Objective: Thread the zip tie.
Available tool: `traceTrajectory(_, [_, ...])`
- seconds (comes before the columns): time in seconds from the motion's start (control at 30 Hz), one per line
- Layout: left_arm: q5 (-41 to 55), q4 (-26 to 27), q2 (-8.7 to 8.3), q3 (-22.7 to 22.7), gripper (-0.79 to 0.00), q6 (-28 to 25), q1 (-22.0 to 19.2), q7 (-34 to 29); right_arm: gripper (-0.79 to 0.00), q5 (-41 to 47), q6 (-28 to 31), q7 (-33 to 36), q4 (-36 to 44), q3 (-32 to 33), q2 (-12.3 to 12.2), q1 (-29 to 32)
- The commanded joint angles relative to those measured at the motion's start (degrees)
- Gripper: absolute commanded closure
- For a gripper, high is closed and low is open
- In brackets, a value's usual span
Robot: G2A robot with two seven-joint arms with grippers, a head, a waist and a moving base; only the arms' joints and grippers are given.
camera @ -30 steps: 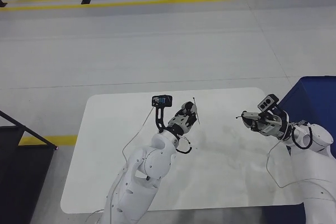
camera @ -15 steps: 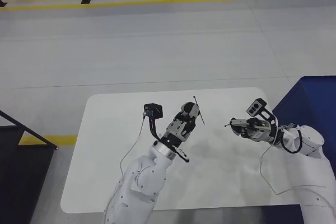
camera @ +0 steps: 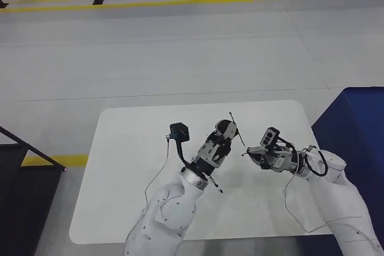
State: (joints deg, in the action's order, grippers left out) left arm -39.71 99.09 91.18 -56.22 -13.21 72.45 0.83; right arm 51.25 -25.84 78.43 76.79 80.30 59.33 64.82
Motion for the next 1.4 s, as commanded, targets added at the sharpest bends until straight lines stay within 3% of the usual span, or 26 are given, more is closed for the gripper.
traceTrajectory(0.0, [-2.33,0.04,-0.01,-0.04,0.0,-0.06,0.04,-0.19,0.0,-1.05,0.55,0.57,0.14,0.79,-0.82,-0.64])
traceTrajectory(0.2, [-0.54,0.45,0.03,0.27,0.0,-0.87,0.38,-0.54,0.0,0.42,-0.1,-0.08,0.38,-0.2,-0.72,0.08])
traceTrajectory(0.33, [10.56,1.08,-0.28,-1.59,0.0,-8.13,0.93,-3.2,0.0,13.95,-6.64,-6.6,2.67,-6.48,-1.9,0.63])
traceTrajectory(0.5, [24.43,0.1,-0.75,-3.84,0.0,-14.28,0.68,-8.43,0.0,30.94,-14.41,-14.34,6.49,-13.17,-6.2,-0.63])
traceTrajectory(1.27, [25.71,0.87,-0.73,-4.04,0.0,-14.07,1.07,-7.37,0.0,32.05,-16.01,-16.0,6.95,-13.75,-6.15,0.13])
traceTrajectory(1.37, [27.38,1.83,-0.86,-4.82,0.0,-18.38,1.25,-6.43,0.0,37.12,-19.43,-19.4,7.62,-14.45,-6.73,0.84])
